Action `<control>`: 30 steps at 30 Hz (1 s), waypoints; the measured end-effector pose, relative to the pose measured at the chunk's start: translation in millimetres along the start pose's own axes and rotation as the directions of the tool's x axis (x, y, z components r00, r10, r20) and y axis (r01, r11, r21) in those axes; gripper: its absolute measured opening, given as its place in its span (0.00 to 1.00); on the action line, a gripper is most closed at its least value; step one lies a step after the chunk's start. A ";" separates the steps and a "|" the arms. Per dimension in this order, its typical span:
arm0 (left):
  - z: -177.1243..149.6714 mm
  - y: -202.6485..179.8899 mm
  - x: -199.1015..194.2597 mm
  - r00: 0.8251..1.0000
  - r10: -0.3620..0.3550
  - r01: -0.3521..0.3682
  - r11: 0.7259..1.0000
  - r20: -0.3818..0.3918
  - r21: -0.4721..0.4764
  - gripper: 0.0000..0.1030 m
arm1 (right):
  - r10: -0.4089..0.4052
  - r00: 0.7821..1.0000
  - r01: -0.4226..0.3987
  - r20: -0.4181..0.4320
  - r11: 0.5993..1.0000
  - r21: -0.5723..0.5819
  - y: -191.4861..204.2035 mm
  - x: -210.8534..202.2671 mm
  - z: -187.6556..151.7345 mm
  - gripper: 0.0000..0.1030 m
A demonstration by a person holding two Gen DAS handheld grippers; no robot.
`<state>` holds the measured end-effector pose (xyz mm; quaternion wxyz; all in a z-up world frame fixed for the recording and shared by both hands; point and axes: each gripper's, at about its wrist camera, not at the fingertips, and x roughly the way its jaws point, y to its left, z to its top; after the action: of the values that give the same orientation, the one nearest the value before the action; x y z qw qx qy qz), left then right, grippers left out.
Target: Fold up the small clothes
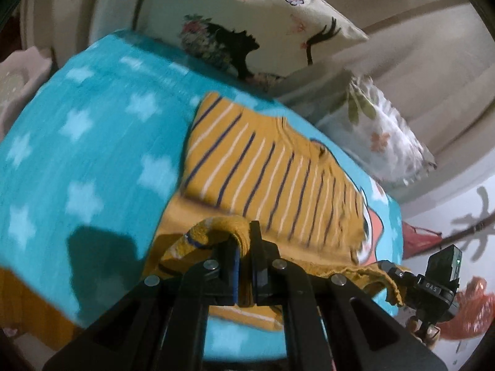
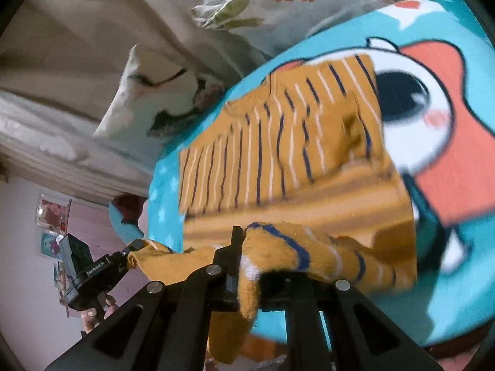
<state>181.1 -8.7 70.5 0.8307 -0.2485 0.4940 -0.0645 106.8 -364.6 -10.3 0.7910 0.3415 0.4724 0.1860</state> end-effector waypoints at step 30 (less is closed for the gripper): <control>125.8 21.7 139.4 0.995 -0.100 0.090 0.927 -0.008 -0.364 0.46 | 0.379 0.925 -0.325 0.013 0.776 0.541 -134.6 128.1 185.5 0.45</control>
<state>355.5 4.9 -0.9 0.7598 -0.4204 0.4957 -0.0157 327.3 -447.1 -126.7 0.5921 0.6203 0.4704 0.2083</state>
